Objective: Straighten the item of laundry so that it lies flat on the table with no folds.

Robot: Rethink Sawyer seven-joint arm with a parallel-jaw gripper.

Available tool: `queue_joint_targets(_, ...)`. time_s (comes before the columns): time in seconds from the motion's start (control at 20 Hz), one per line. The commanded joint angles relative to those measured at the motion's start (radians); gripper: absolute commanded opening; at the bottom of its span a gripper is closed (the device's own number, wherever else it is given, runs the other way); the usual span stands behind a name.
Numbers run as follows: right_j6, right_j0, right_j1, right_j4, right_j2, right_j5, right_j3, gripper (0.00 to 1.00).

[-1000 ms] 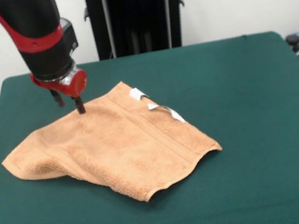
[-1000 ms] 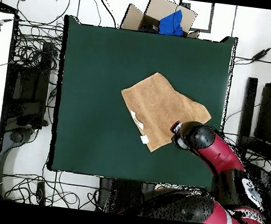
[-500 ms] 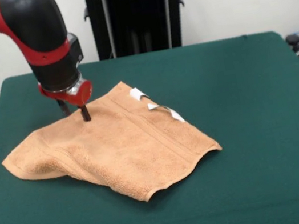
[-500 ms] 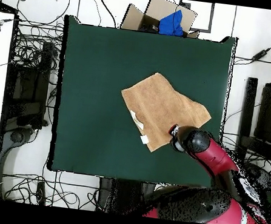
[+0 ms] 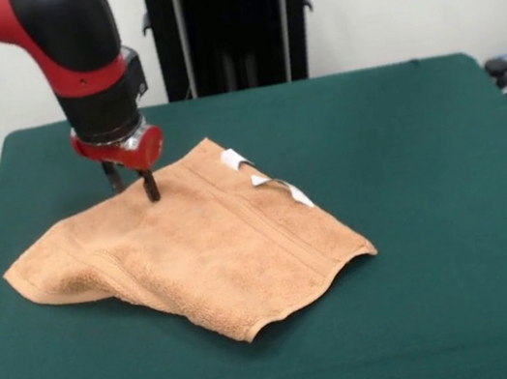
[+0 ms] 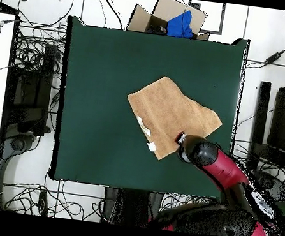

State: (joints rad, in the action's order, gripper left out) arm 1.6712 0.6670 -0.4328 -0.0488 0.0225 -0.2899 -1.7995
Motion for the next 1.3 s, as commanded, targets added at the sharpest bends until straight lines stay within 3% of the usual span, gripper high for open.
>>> queue_joint_targets(0.05,0.108,-0.042,-0.036,-0.019,0.093,-0.013,-0.085,1.0)
queue_joint_targets(0.6,0.08,-0.127,0.117,-0.057,-0.027,-0.059,0.023,1.0)
queue_joint_targets(1.1,0.082,-0.117,0.275,-0.084,-0.046,0.077,0.107,1.0)
queue_joint_targets(1.3,0.08,-0.117,0.3,-0.07,-0.057,0.04,0.135,1.0)
